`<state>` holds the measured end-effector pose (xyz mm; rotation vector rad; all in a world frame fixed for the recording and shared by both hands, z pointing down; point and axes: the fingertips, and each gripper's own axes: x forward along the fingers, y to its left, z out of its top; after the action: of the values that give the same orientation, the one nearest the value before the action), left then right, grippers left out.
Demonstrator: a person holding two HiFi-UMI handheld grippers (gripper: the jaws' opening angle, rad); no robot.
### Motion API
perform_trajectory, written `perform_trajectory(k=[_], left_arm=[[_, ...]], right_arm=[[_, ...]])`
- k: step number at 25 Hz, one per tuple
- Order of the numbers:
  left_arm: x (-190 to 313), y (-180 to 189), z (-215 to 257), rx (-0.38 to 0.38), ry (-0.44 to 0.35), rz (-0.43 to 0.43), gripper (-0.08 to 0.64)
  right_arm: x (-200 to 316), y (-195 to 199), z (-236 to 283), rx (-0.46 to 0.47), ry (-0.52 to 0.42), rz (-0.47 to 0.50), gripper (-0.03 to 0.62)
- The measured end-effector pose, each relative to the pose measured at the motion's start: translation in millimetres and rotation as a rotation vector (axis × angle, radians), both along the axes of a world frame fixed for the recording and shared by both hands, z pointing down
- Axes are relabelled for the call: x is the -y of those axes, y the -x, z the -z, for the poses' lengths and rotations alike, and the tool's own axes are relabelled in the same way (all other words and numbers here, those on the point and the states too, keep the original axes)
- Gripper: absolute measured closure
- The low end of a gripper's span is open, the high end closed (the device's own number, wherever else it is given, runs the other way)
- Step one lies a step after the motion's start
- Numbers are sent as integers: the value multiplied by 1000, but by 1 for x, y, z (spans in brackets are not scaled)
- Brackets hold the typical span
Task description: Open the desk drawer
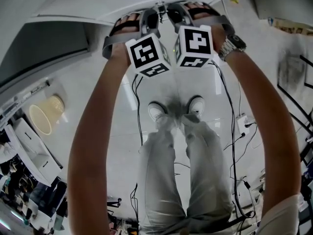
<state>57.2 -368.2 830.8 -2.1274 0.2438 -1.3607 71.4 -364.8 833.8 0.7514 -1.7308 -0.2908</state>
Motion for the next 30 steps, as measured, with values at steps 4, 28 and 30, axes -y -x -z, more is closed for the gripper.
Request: perform_trajectory(k=[4,28,30], left_arm=[[-2,-1,-1,1,31,13,534],[-42,15,2,19,94,44,537],[-49,16,1,18,107,43,537]], right_arm=[[-4,0,-1,-32,22,25,551],[-46,12,4,-13,87,-9,554],[-52,14,4,-8,92,-10,555]])
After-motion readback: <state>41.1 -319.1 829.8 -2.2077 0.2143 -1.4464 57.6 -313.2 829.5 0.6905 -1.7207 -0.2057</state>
